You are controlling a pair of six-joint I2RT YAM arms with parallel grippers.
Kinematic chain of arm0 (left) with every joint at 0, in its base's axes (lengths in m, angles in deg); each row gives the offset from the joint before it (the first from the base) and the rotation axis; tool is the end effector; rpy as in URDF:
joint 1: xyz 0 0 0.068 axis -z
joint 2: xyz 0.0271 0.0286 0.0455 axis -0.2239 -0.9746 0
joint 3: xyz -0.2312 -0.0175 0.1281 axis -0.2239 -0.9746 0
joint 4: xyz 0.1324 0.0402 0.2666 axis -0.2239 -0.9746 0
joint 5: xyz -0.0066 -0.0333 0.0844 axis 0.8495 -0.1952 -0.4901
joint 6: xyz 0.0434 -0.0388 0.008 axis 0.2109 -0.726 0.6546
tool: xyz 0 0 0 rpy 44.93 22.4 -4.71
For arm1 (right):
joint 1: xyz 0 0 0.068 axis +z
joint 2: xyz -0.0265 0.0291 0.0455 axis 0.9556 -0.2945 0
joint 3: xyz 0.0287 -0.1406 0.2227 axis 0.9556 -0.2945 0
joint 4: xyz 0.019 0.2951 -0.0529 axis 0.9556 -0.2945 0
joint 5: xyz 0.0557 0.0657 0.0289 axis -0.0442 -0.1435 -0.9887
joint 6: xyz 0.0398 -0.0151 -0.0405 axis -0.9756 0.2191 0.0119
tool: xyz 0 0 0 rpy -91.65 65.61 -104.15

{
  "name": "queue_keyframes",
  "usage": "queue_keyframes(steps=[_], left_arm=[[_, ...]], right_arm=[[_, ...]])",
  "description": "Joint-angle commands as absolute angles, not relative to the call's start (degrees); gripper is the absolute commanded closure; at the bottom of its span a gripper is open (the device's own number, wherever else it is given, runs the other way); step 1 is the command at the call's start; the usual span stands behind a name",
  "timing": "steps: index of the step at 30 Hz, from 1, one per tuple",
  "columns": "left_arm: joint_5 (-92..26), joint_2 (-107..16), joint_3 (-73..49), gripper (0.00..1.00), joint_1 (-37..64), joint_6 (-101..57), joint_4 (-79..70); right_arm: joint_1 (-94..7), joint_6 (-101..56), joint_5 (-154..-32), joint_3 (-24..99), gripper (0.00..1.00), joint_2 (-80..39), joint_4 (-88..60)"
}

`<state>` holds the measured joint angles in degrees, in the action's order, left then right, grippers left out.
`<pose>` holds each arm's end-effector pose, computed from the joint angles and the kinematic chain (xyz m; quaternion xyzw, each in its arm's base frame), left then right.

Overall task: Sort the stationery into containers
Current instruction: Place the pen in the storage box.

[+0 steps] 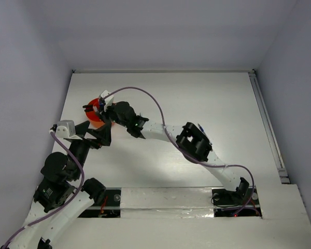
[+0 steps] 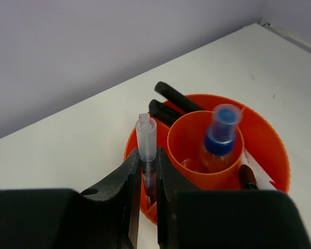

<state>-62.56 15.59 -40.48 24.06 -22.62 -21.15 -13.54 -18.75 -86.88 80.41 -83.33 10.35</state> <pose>0.0919 -0.0499 0.3973 -0.0148 0.6183 -0.2231 0.7535 0.3193 0.5404 0.1945 -0.3450 0.6257 0.3695 0.5941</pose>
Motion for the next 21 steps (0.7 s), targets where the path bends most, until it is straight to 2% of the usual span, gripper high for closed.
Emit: queue_keyframes(steps=[1,6,9,10,12,13,15,19,21], left_arm=[[-62.1,15.4,-41.1,0.01,23.8,-22.3,-18.6],[-61.6,15.2,-41.1,0.01,23.8,-22.5,-18.3],[-61.3,15.0,-41.0,0.01,23.8,-22.5,-18.2],[-61.2,14.8,-41.0,0.01,23.8,-22.7,-18.2],[-60.9,14.8,-41.0,0.01,23.8,-22.8,-18.2],[-60.8,14.7,-41.0,0.01,23.8,-22.8,-18.0],[-60.6,14.6,-41.0,0.01,23.8,-22.9,-18.0],[-60.1,14.3,-40.8,0.01,23.8,-23.2,-17.8],[-59.9,14.1,-40.8,0.01,23.8,-23.2,-17.8]], right_arm=[[-13.1,-16.5,-85.8,78.3,1.00,-78.3,12.4],[-13.1,-13.8,-83.8,73.5,1.00,-75.4,12.8],[-13.1,-13.0,-83.9,72.3,0.94,-73.9,12.1],[-13.1,-12.9,-83.8,72.1,0.86,-73.7,11.6],[-13.1,-12.6,-83.5,71.7,0.77,-73.3,10.9],[-13.1,-12.7,-83.6,71.2,0.66,-73.1,10.8],[-13.1,-12.9,-84.2,70.9,0.55,-72.5,10.3],[-13.1,-13.0,-84.9,71.2,0.42,-72.2,8.6],[-13.1,-13.0,-85.0,71.8,0.40,-71.7,7.0]])
